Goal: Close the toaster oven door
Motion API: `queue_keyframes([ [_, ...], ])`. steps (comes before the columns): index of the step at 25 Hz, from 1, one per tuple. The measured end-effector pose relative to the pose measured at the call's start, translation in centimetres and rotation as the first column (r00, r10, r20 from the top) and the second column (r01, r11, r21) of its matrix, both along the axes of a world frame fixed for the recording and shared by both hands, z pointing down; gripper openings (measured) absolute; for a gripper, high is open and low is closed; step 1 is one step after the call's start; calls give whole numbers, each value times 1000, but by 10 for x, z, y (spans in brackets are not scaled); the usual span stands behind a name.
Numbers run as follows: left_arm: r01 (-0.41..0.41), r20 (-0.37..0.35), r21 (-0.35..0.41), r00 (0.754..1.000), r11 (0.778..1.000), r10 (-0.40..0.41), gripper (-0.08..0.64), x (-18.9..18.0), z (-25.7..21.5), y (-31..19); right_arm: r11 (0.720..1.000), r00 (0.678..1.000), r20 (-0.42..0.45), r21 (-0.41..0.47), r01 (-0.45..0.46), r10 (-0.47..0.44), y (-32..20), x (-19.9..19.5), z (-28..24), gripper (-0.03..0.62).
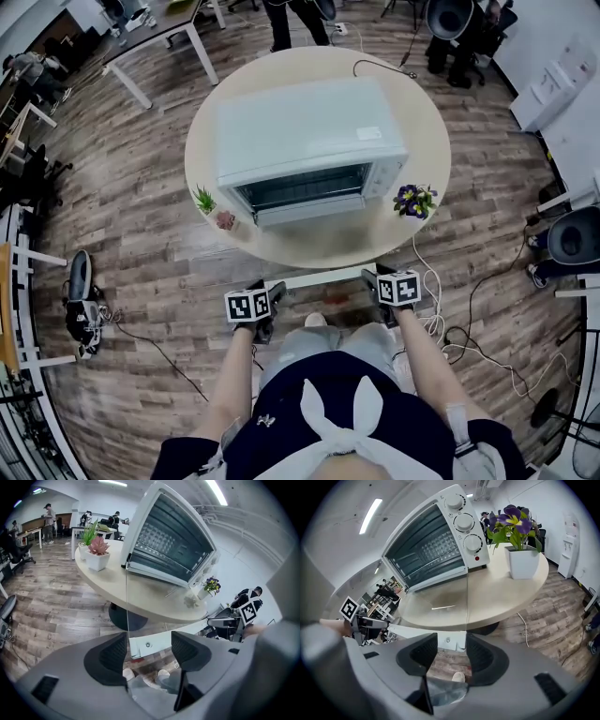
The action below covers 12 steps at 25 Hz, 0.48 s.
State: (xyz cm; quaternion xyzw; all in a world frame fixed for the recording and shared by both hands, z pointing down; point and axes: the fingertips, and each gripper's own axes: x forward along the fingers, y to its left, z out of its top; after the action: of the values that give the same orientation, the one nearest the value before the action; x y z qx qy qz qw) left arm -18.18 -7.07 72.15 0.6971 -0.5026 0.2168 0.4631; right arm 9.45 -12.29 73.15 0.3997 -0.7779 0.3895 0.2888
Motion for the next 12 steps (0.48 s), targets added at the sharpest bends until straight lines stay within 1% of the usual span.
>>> queue_keyframes([
  [3,1,-12,-7,1000,1000,-1,301,3,3,-1,1000,1000,2,-2,-11,11,-1,0,2,182],
  [7,0,8,-29,1000,1000,0,294,3,7,1,1000,1000,-16,7,-19,20,-2,3,2,151],
  [8,5,24,-38,1000,999,-4,282,2,9,1,1000,1000,-21,8,-18,18,-2,4,1,150],
  [10,16,57,-49,998,999,-13,220,-2,10,2,1000,999,-42,13,-15,15,-3,6,-1,150],
  [12,23,61,-50,998,998,-20,215,-5,10,2,1000,999,-39,10,-12,13,-2,4,0,149],
])
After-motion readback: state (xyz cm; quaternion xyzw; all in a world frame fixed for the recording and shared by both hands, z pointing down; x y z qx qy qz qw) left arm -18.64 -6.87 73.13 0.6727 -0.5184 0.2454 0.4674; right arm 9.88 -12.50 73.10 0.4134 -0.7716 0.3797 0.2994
